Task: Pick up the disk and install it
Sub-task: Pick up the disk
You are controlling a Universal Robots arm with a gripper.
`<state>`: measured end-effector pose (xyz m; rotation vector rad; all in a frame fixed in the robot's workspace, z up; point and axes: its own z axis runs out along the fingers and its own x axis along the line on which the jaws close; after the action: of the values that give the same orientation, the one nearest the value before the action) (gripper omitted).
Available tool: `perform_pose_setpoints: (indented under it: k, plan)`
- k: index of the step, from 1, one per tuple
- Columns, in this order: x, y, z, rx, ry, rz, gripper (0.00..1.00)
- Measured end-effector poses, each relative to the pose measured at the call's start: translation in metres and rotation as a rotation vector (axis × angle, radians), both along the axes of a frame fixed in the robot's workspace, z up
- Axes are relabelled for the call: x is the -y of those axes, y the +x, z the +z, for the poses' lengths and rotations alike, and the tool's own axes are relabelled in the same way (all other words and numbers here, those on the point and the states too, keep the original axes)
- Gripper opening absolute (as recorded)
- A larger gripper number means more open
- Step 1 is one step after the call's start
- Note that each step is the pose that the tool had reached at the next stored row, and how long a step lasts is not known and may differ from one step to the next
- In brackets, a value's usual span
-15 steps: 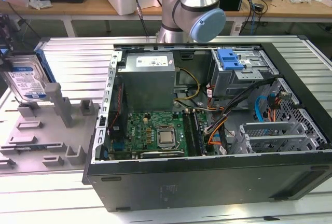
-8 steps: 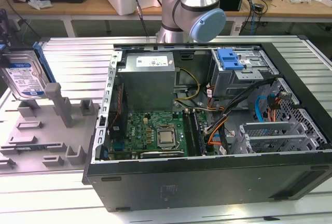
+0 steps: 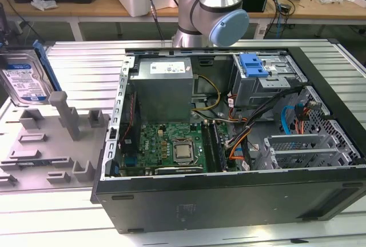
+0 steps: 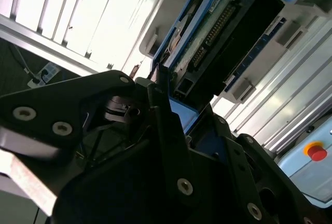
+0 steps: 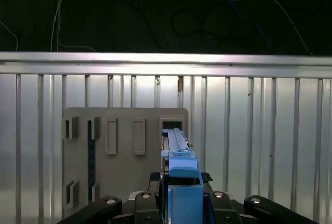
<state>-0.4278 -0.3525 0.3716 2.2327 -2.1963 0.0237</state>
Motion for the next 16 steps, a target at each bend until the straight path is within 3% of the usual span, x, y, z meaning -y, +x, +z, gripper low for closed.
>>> perform_pose_setpoints:
  k: [16]
  plan:
    - [0.0000, 0.000, 0.0363, 0.0000, 0.0000, 0.000, 0.37]
